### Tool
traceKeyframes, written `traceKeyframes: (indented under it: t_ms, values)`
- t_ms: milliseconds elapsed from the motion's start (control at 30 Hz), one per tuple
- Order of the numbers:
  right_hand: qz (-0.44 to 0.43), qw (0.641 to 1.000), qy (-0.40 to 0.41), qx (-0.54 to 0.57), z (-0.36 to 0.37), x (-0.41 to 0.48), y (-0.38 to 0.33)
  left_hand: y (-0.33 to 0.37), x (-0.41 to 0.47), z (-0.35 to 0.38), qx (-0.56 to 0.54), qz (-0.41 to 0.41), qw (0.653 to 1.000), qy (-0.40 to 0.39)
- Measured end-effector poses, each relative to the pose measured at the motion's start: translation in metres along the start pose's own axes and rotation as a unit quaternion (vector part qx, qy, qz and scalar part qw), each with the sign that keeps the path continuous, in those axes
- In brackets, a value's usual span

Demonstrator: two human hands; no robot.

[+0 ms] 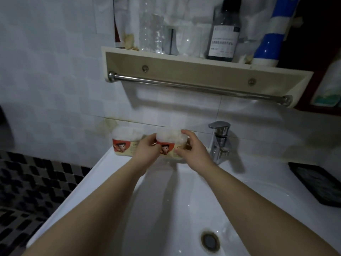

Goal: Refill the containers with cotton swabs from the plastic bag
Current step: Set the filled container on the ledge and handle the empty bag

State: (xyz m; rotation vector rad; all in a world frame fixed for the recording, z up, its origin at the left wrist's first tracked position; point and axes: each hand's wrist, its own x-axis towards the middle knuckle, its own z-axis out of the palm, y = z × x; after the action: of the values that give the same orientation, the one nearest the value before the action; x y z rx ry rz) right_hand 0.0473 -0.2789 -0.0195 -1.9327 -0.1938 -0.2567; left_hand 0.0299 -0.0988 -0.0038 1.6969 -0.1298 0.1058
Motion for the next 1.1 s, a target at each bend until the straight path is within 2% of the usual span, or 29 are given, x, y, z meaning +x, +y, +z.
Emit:
traceKeyframes:
  t_ms: [233,367,533,633,767,967,1033,1100]
  values:
    - [0.018,0.999,0.014,-0.038,0.011,0.016,0.018,-0.023,0.022,0.002,0.029,-0.014,0.999,0.005]
    - [-0.006,0.993,-0.009,-0.119,0.004,0.009,0.017,-0.028,0.024,0.002,-0.04,-0.071,0.994,0.075]
    - [-0.035,0.984,-0.015,-0.177,-0.014,-0.024,0.014,-0.025,-0.001,0.007,-0.05,-0.081,0.988,0.119]
    - [-0.012,0.981,-0.01,-0.192,-0.033,-0.059,0.013,-0.02,-0.029,0.019,-0.044,-0.1,0.989,0.097]
    - [0.03,0.973,-0.023,-0.229,-0.06,-0.11,0.02,-0.015,-0.074,0.038,-0.052,-0.156,0.986,0.011]
    - [0.138,0.905,-0.122,-0.384,-0.093,-0.18,0.046,-0.025,-0.141,0.071,0.02,-0.197,0.976,-0.094]
    - [0.187,0.867,-0.181,-0.424,-0.099,-0.192,0.053,-0.028,-0.152,0.079,0.042,-0.197,0.973,-0.116]
    - [0.223,0.815,-0.239,-0.479,-0.102,-0.202,0.055,-0.032,-0.163,0.083,0.068,-0.185,0.972,-0.13]
